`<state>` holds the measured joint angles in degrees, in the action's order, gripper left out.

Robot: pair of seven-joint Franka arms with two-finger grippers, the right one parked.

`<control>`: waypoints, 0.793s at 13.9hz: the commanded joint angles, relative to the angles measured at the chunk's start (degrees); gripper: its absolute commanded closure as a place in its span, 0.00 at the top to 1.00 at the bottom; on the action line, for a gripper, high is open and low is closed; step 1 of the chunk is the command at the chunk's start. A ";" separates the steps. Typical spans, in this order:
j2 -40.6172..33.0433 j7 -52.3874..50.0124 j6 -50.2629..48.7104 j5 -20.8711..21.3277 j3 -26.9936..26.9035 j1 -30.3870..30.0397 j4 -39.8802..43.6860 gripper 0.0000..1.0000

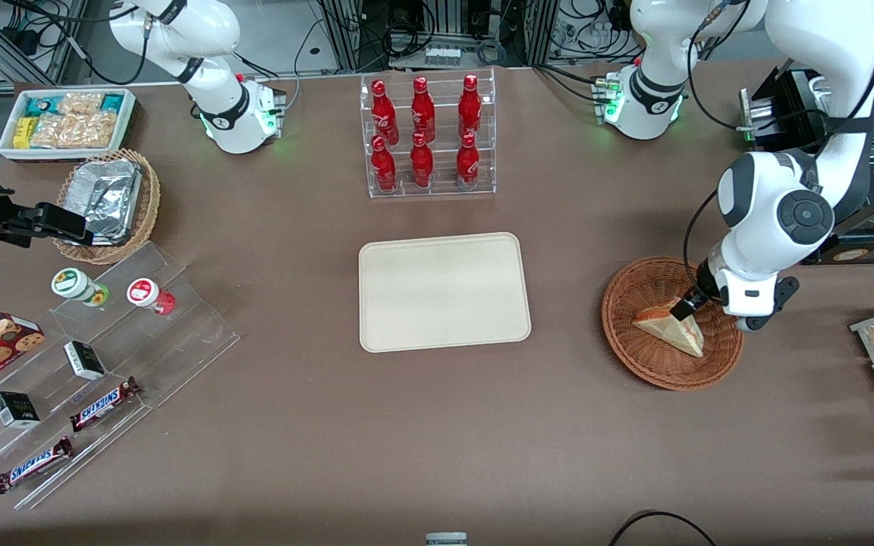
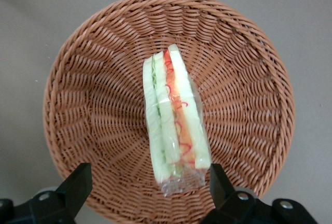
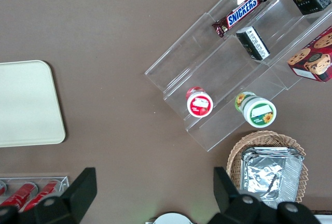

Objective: Place sandwich from basket to tray
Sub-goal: 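Lower the left gripper and close it on the sandwich's crust edge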

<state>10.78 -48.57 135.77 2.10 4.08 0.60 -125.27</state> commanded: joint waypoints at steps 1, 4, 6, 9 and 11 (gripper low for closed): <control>1.70 -2.58 4.23 -0.16 0.14 -0.16 -1.38 1.00; 3.11 -3.63 6.26 -0.25 0.14 -0.08 -1.90 1.00; 4.16 -3.90 9.24 -0.25 0.14 -0.16 -2.78 1.00; 6.18 -8.10 11.18 -0.25 0.14 0.10 -2.35 0.88; 6.80 -9.52 11.10 -0.25 0.23 0.36 -1.39 0.34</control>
<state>17.06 -55.73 145.90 2.02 4.14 0.68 -127.35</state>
